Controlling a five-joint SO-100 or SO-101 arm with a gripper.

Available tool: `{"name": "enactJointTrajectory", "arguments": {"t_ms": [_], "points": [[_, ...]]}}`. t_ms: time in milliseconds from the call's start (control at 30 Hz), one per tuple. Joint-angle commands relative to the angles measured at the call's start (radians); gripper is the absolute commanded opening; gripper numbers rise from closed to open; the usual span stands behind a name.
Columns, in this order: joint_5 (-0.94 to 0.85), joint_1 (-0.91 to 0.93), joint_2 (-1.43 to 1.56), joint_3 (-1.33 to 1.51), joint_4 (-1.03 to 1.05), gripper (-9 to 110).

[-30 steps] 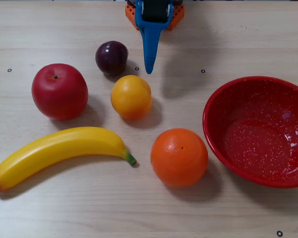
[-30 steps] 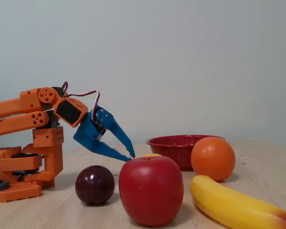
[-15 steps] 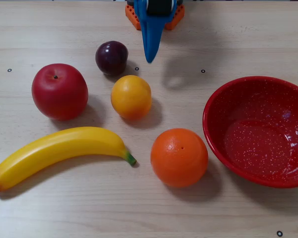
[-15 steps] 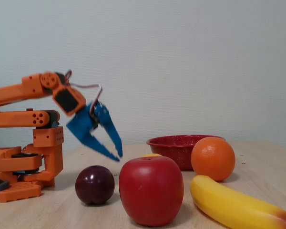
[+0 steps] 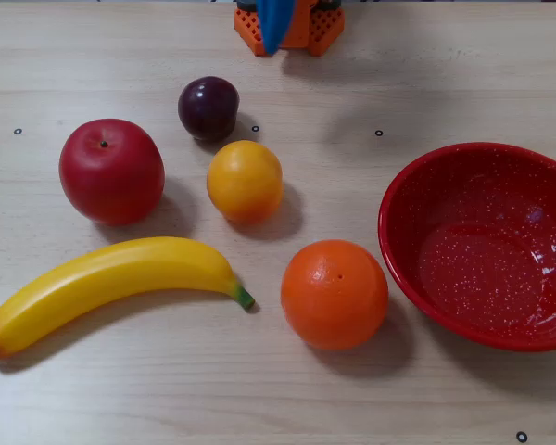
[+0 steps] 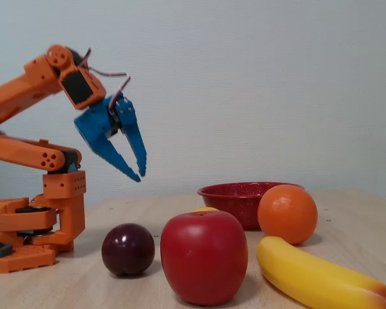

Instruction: Put peach in the red bowl.

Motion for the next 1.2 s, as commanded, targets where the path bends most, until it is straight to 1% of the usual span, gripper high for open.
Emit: {"name": "enactJointTrajectory", "arguments": {"t_ms": [0, 167, 333, 467, 733, 1167], "points": [[-0.032, 0.037, -0.078, -0.143, 0.023, 0], [-0.032, 0.095, -0.233, -0.272, 0.069, 1], [-0.038, 0.147, -0.373, -0.362, 0.140, 12], [-0.071, 0.178, -0.471, -0.410, 0.210, 26], [-0.107, 0.199, -0.644, -0.445, 0.227, 36], [-0.103, 0.186, -0.928, -0.624, 0.138, 37]]}}
